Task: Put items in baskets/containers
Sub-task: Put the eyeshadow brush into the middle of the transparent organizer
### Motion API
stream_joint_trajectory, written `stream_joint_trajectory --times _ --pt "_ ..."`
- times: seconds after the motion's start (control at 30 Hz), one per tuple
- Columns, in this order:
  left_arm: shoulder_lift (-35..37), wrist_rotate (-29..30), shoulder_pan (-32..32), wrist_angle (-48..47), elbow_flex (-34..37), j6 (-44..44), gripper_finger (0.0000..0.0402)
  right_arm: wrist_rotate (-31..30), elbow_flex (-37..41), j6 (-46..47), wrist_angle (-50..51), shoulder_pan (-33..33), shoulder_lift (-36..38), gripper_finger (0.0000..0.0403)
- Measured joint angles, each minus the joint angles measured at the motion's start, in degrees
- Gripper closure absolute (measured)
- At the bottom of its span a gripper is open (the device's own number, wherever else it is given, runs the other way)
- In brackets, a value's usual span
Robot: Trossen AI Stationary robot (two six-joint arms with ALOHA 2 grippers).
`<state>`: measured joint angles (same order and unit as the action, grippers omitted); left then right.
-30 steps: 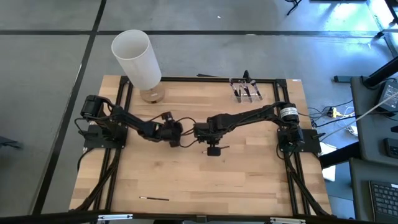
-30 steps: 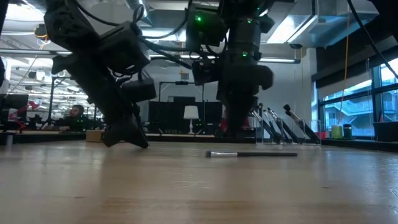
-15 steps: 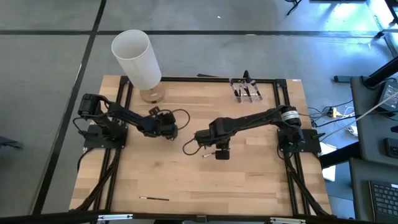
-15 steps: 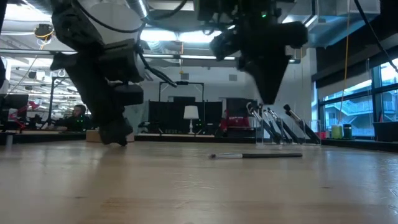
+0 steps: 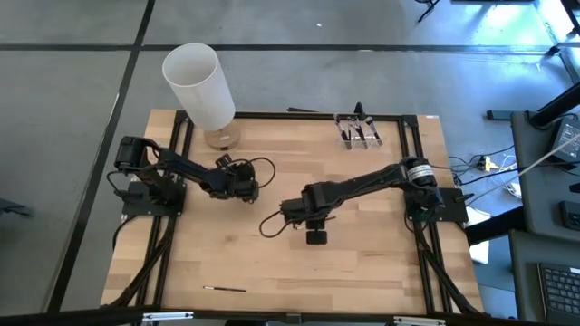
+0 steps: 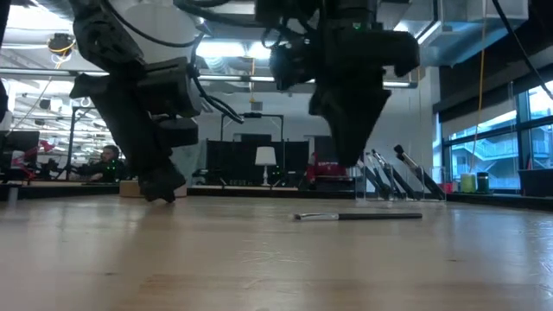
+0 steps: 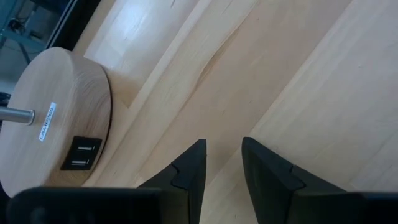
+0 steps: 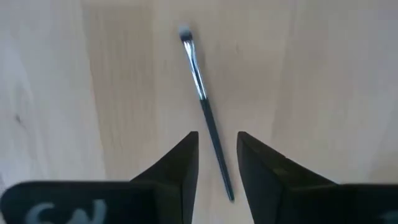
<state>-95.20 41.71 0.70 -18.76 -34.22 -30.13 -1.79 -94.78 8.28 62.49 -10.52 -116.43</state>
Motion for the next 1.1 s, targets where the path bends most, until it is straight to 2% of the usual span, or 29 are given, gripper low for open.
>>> stream_joint_trajectory --times 0.37,0.67,0.77,0.93,1.1 --pt "0.0 0.3 0.5 0.9 0.1 1.8 0.0300 1.9 0.0 -4.4 -3.1 -1.2 -7.4 0.0294" --pt "0.0 0.4 0.4 1.1 0.1 1.9 0.0300 1.9 0.0 -4.0 -4.0 -1.3 -7.8 0.0298" --pt "0.0 0.4 0.4 1.1 0.1 1.9 0.0300 2.4 -0.1 -3.9 -4.7 -1.3 -9.0 0.0318" --pt "0.0 0.4 0.4 1.1 0.1 1.9 0.0300 8.4 -0.5 -4.0 -5.6 -0.6 -14.8 0.0368" --pt "0.0 0.4 0.4 1.1 0.1 2.0 0.0300 6.8 -0.8 -3.6 -4.3 -0.6 -16.2 0.0386"
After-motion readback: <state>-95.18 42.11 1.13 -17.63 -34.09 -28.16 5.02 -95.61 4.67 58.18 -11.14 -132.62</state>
